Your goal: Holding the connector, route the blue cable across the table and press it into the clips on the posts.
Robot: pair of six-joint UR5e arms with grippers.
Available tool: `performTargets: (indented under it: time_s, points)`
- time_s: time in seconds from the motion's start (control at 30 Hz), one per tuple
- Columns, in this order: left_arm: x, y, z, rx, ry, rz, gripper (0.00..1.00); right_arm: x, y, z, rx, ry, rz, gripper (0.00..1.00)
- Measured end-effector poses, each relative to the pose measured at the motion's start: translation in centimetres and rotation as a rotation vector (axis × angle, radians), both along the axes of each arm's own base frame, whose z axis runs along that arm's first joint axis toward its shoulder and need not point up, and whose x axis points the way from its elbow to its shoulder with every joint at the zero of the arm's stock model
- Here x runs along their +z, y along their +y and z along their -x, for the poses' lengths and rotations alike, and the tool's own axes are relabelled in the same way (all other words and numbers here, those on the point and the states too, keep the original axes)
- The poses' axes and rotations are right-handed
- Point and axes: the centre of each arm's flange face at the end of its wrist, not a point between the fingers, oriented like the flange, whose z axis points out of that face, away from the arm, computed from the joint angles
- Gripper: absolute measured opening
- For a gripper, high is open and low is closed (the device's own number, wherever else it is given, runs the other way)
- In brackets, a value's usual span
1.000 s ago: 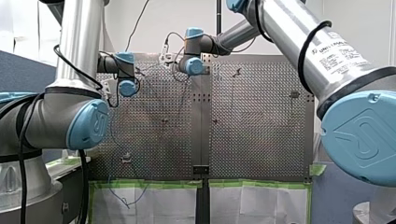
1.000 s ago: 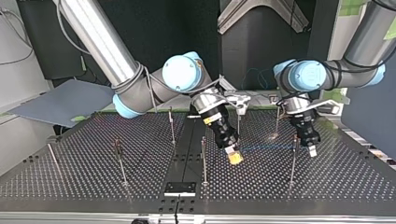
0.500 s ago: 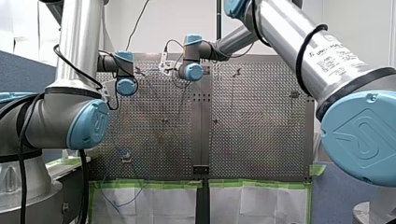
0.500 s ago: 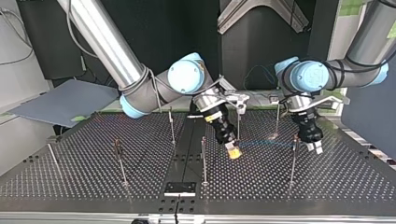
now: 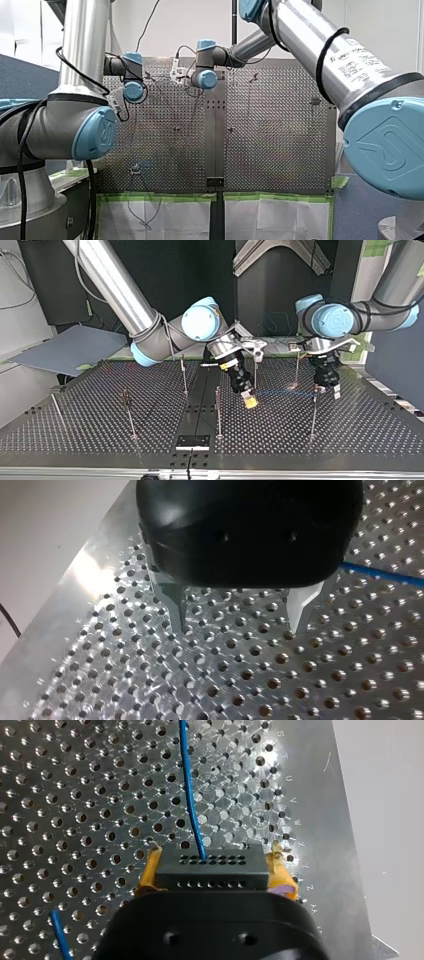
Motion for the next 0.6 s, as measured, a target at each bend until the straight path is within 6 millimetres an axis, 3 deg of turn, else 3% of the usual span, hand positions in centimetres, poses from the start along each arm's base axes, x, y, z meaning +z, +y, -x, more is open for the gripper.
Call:
performTargets:
  time_s: [0.6]
  points:
    - [-0.6,-2.0,7.1,-0.082,0.128,0.049,1.0,-0.7,-0.2,0.3,-0.035,0.02,-0.02,0.0]
